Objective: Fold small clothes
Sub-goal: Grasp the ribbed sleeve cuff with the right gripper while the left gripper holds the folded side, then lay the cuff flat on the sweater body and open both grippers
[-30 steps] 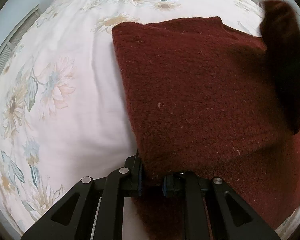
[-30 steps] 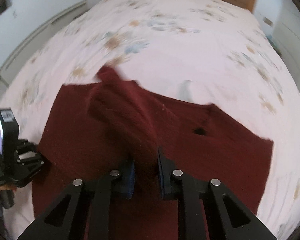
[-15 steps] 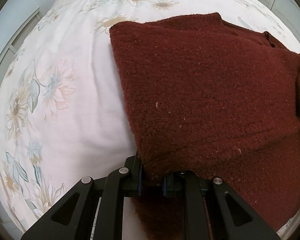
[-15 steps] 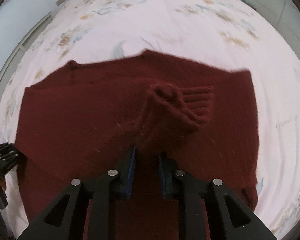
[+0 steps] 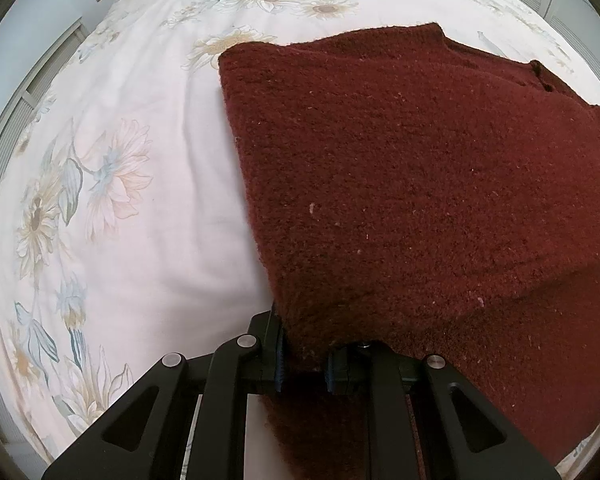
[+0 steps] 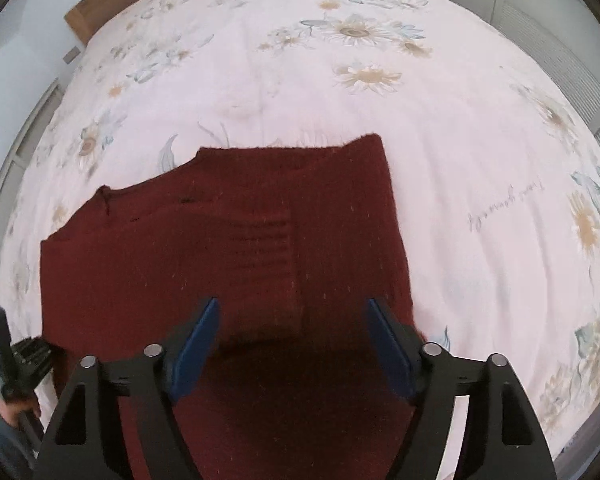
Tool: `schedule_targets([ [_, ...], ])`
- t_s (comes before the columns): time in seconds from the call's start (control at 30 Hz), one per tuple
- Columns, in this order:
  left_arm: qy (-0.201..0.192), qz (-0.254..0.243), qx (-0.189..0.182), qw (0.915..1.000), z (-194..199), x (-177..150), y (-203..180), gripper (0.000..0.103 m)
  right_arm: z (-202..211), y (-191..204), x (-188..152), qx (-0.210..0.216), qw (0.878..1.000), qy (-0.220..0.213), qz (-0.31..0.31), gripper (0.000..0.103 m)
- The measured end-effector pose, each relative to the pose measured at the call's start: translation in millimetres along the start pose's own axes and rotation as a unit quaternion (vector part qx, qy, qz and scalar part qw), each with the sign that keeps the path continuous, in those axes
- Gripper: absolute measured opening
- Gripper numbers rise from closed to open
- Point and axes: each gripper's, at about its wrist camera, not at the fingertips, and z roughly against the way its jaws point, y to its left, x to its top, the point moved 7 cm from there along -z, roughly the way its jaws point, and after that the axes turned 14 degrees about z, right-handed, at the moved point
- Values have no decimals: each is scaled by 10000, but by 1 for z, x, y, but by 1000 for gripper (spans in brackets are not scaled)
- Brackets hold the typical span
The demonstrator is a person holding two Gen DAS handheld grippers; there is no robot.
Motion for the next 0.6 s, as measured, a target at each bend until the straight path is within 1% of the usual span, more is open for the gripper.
schedule_targets([
  [0.1, -15, 43, 3, 10000, 0, 0, -1, 12, -26, 5, 5, 148, 9994, 320, -15, 77],
  [0.17, -18, 61, -3, 10000, 1, -1, -1, 12, -50, 11, 0, 236, 9976, 651, -7, 77],
  [0.23, -15, 57, -3, 10000, 1, -1, -2, 12, -66, 17, -8, 201, 9958, 882, 109, 77],
  [0.27, -10, 53, -6, 10000, 1, -2, -2, 12, -69, 22, -12, 166, 9956, 894, 230, 78],
  [0.3, -9, 56, -12, 10000, 1, -2, -1, 12, -69, 28, -13, 114, 9958, 843, 354, 76],
  [0.33, -9, 59, -18, 10000, 1, -1, -1, 12, -66, 32, -15, 71, 9959, 762, 488, 63],
  [0.37, -10, 68, -28, 10000, 1, -1, -1, 13, -65, 36, -15, 103, 9956, 698, 614, 52],
  [0.4, -10, 72, -34, 10000, 1, -1, 0, 13, -62, 40, -16, 122, 9950, 662, 735, 30],
  [0.43, -9, 75, -38, 10000, 1, 0, 1, 13, -57, 43, -14, 169, 9946, 584, 845, 25],
  [0.47, -8, 81, -41, 10000, 1, 0, 1, 13, -51, 46, -12, 196, 9944, 467, 929, 24],
  [0.6, -32, 182, -111, 9998, 6, 0, 3, 13, -24, 47, -6, -498, 9883, -80, 1437, 23],
])
